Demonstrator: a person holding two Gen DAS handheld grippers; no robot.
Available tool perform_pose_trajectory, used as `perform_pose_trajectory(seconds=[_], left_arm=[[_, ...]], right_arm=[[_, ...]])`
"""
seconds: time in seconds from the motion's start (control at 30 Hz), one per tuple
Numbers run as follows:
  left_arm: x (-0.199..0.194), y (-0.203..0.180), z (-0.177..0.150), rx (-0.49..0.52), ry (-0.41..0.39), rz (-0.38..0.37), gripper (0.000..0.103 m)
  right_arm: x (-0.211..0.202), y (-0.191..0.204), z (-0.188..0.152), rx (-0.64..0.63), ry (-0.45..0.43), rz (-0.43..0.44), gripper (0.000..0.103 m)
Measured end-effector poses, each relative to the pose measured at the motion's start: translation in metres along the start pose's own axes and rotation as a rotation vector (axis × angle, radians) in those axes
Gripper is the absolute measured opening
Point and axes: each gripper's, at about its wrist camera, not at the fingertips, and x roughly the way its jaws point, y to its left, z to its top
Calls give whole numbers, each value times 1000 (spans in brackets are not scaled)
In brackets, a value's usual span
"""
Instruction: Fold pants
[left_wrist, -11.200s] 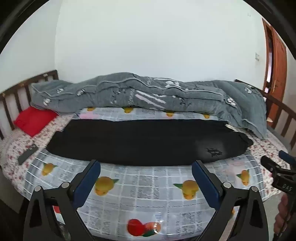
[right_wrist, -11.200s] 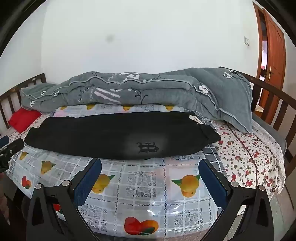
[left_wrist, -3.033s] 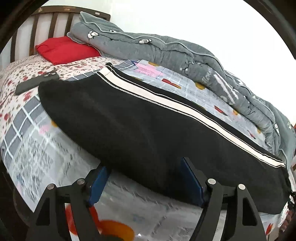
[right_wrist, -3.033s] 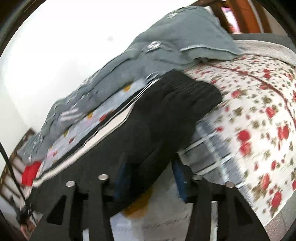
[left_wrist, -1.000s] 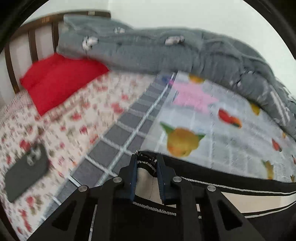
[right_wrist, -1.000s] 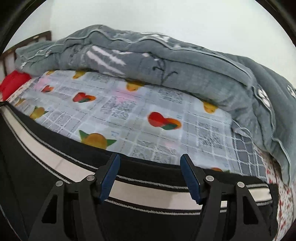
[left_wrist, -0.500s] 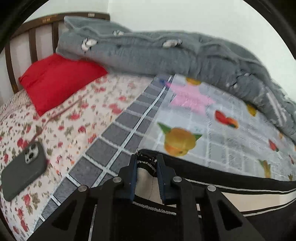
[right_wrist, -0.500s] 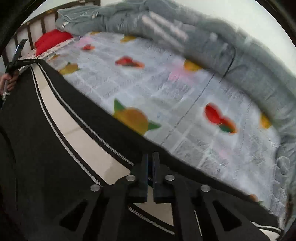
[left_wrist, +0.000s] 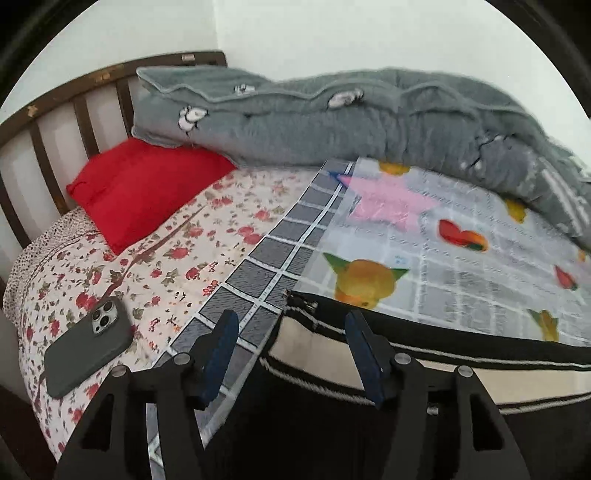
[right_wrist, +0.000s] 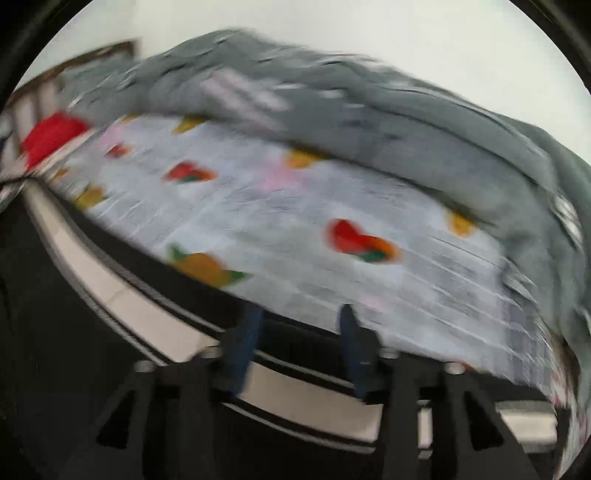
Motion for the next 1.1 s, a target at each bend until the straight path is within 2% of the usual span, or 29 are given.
perform_pose_trajectory(seconds=[0.1, 0.23, 0.3, 0.37, 0.43, 0.5, 0.57, 0.67, 0.7, 0.87, 0.97, 1.1], left_arm=[[-7, -4, -3, -30, 20, -28, 58], [-30, -8, -18, -69, 37, -94, 58], [-48, -8, -30, -55, 14, -123, 58], [-63, -4, -41, -51, -2, -157, 58], [-76, 2, -54, -84, 15, -220, 58], [-85, 10, -69, -129, 36, -288, 58], [-95, 18, -87, -149, 47, -344, 58], [-109, 32, -119, -185, 42, -340, 56], [-112, 40, -131, -203, 45, -367, 56], [-108, 80, -171, -339, 37, -437, 56], [-96, 98, -172, -415, 16, -467, 56], [-66, 108, -157, -486, 17, -519, 56]], right_arm=[[35, -20, -7, 87, 133, -53, 46], [17, -9, -3, 109, 92, -124, 44], [-6, -9, -4, 191, 38, -79, 44], [-24, -5, -7, 249, 24, -19, 44], [-40, 4, -10, 300, -7, 34, 44], [-51, 18, -13, 336, -50, 52, 44], [-62, 35, -17, 342, -70, 58, 44], [-73, 57, -26, 300, -74, 52, 44], [-76, 63, -30, 278, -69, 48, 44], [-96, 79, -64, 248, -59, 83, 44], [-109, 79, -86, 248, -61, 91, 44], [-126, 74, -111, 252, -58, 48, 44]])
